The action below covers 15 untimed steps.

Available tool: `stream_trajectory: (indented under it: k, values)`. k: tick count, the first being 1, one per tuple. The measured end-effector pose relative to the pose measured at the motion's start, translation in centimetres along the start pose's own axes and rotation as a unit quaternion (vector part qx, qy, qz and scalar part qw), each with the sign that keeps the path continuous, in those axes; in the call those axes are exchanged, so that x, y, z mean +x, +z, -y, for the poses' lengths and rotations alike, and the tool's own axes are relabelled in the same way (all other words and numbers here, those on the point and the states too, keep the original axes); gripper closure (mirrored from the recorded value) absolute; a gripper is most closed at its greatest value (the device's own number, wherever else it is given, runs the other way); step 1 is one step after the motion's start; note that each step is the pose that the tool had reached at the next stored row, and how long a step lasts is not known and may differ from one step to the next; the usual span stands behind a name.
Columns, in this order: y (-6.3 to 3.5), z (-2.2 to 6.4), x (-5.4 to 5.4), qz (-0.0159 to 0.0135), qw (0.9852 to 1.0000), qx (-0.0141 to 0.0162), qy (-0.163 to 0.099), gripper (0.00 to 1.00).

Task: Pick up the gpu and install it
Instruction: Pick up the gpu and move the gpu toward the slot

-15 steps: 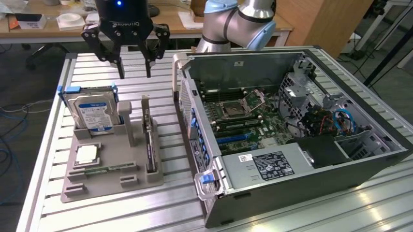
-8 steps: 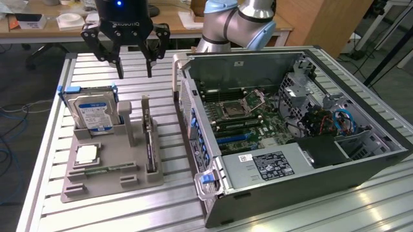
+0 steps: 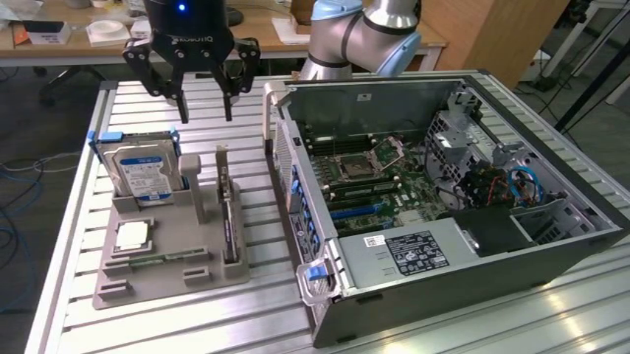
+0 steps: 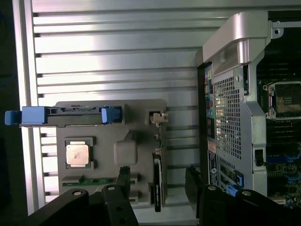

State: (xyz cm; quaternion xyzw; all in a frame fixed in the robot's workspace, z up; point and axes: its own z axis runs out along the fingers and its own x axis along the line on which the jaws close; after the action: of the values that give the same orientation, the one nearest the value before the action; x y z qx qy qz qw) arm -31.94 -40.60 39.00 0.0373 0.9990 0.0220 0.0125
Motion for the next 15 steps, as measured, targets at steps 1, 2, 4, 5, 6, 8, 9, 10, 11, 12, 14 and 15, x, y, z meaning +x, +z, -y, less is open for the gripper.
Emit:
stream_trajectory:
  k: [1,2,4,5,6,8,9,10,11,12,14,15]
  values:
    - [0.00,0.10,0.0,0.0000,1.0000,0.0000,0.000,0.41]
    - [-0.01,0.20,0.0,0.0000,1.0000,0.0000,0.000,0.41]
    - [-0.02,0.41,0.0,0.0000,1.0000,0.0000,0.000,0.41]
    - [-0.02,0.54,0.0,0.0000,1.0000,0.0000,0.000,0.41]
    - [-0.03,0.66,0.0,0.0000,1.0000,0.0000,0.000,0.41]
    - [-0.04,0.89,-0.1,0.0000,1.0000,0.0000,0.000,0.41]
    - [-0.04,1.00,-0.1,0.0000,1.0000,0.0000,0.000,0.41]
    - [-0.04,1.11,-0.1,0.0000,1.0000,0.0000,0.000,0.41]
    - [-0.05,1.22,-0.1,0.0000,1.0000,0.0000,0.000,0.41]
    - [-0.06,1.34,-0.1,0.0000,1.0000,0.0000,0.000,0.41]
    - [-0.07,1.61,-0.1,0.0000,1.0000,0.0000,0.000,0.41]
    - [-0.07,1.74,-0.1,0.0000,1.0000,0.0000,0.000,0.41]
